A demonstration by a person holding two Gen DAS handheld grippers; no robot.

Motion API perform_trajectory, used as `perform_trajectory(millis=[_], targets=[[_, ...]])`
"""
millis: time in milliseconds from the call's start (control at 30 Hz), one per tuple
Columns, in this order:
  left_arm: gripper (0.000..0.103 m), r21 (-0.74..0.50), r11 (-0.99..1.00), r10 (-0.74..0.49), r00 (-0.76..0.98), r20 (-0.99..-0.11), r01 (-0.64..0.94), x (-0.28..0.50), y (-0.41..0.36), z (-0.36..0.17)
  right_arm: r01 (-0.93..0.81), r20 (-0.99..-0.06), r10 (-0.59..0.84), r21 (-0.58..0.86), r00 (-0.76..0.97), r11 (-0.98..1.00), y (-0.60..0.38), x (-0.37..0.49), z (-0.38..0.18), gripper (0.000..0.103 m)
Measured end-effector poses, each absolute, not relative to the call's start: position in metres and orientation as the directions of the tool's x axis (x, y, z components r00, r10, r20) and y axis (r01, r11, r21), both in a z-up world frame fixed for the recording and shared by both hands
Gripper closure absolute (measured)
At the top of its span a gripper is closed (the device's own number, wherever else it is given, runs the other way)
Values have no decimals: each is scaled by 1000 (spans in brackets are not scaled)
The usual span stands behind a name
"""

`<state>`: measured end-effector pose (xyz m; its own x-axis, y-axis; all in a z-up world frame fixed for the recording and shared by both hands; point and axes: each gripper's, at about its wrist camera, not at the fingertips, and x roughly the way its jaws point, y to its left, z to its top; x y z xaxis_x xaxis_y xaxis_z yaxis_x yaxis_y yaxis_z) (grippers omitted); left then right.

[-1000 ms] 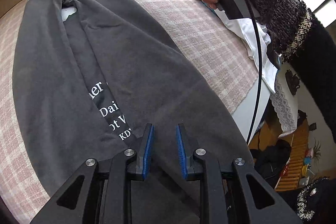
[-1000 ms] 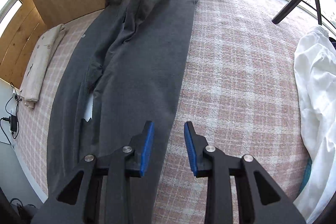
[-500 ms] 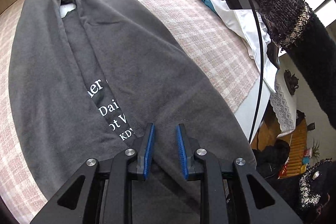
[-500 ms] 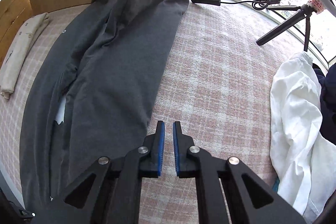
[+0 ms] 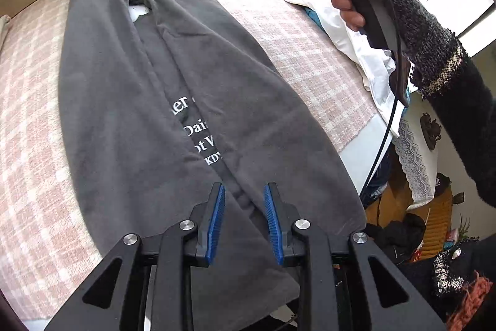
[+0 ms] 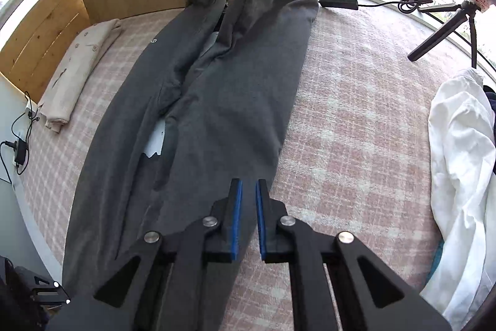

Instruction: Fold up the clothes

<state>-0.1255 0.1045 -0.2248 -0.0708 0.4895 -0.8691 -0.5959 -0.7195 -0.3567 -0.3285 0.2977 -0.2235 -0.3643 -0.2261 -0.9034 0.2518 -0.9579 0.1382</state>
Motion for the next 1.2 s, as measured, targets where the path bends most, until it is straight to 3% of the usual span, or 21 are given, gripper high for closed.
perform_trajectory(millis=[167,467,567,667,900,1000,1067,1133,1200], targets=[[70,-318,-798,428,-110,-897,-512,-91,25,-213,191,-859,-310,252,-408,-949,315,-219,-198,85],[69,-370,-826,417,-20,-909,-425,-54,-8,-249,18,-883,-338,351,-325,-936,320,-42,-246,85],[67,-334,-831,388,-33,-921,-445,-59,0,-251,21,-897,-292,302,-332,-953,315,-31,-245,84],[67,-336,-825,389,-26,-921,-454,-61,7,-254,33,-907,-273,277,-322,-960,311,-28,-249,73],[60,-301,-813,368,-40,-929,-499,-59,22,-258,62,-929,-226,218,-292,-974,299,-24,-260,72],[67,-289,-817,359,-48,-932,-498,-60,23,-257,75,-933,-216,203,-289,-976,296,-25,-259,70],[85,-265,-812,342,-57,-938,-521,-59,24,-258,94,-932,-220,201,-290,-975,293,-25,-259,70],[92,-240,-805,326,-67,-943,-543,-58,24,-258,119,-933,-217,190,-287,-975,289,-25,-259,72],[98,-247,-798,334,-61,-941,-549,-58,23,-259,141,-937,-216,183,-275,-973,285,-25,-260,95]])
